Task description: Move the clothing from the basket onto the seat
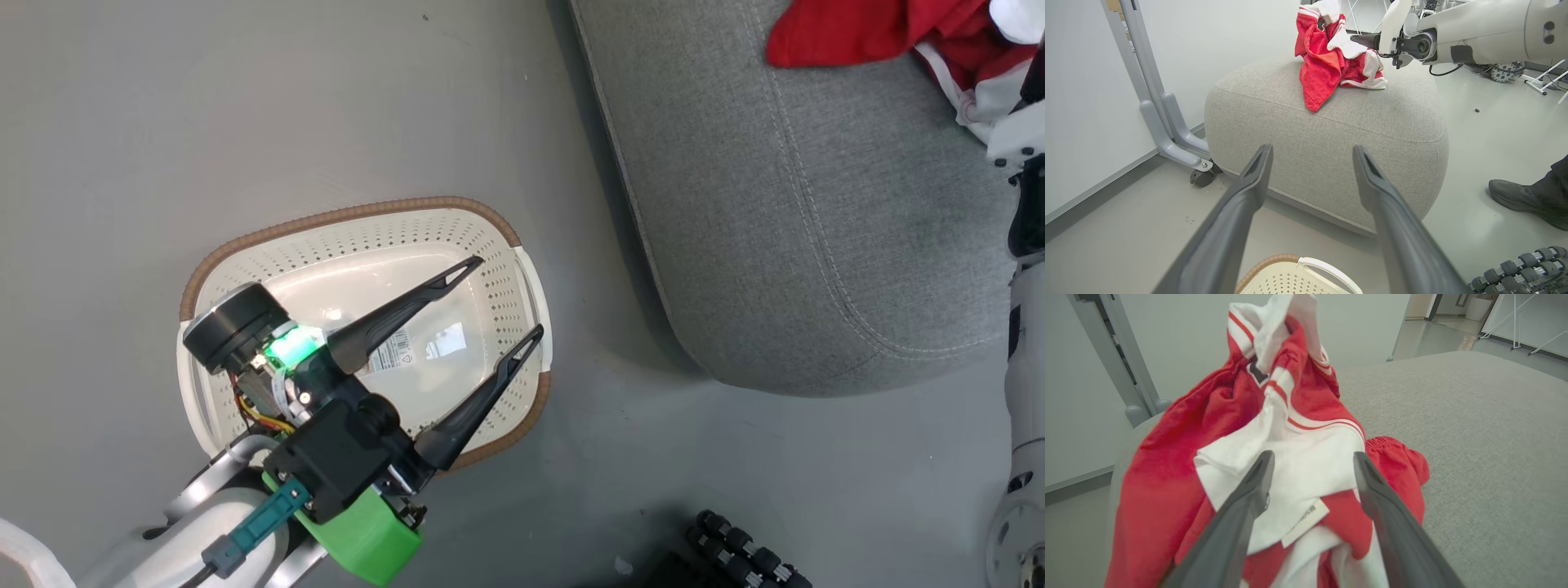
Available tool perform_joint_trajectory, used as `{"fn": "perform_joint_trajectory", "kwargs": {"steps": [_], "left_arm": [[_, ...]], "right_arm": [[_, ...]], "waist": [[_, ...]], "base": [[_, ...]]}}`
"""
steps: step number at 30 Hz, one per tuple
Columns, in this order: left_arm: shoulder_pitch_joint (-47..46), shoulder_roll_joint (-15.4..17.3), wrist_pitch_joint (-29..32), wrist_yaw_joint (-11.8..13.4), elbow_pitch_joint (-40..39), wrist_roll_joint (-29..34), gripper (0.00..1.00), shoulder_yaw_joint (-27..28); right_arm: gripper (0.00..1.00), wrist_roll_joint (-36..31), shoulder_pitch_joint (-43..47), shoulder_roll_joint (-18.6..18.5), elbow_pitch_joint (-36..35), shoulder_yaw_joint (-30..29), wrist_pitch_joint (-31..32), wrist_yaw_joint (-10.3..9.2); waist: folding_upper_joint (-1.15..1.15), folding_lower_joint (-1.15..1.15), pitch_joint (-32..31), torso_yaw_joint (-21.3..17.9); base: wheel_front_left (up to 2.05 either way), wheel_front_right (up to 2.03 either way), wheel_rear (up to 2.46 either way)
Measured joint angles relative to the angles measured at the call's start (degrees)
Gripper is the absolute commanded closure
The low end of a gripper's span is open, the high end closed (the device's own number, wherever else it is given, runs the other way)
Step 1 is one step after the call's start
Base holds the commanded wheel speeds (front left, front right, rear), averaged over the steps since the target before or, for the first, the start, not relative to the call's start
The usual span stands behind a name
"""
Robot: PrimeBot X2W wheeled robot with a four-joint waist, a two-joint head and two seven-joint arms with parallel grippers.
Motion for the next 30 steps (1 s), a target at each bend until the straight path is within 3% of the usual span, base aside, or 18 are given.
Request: {"fn": "perform_joint_trajectory", "kwargs": {"steps": [8,17,30], "left_arm": [[0.09,-0.77,-2.45,1.82,2.23,-0.31,0.00,0.87],[2.96,-3.20,-7.08,6.62,6.86,-3.00,0.00,4.16],[7.88,-7.49,-10.72,12.89,13.34,-6.94,0.00,14.62]], "right_arm": [[0.00,-1.59,11.17,5.10,-15.58,0.47,-0.10,0.00],[0.00,-4.46,24.64,8.99,-31.62,8.06,-0.10,0.01],[0.00,-2.16,37.30,9.54,-41.16,19.08,0.36,0.00]], "waist": [[0.00,0.00,-2.32,0.08],[0.00,-0.01,-7.17,1.16],[0.00,-0.02,-13.42,6.51]], "base": [[0.00,0.00,0.00],[0.00,0.00,0.00],[0.00,0.00,0.00]]}}
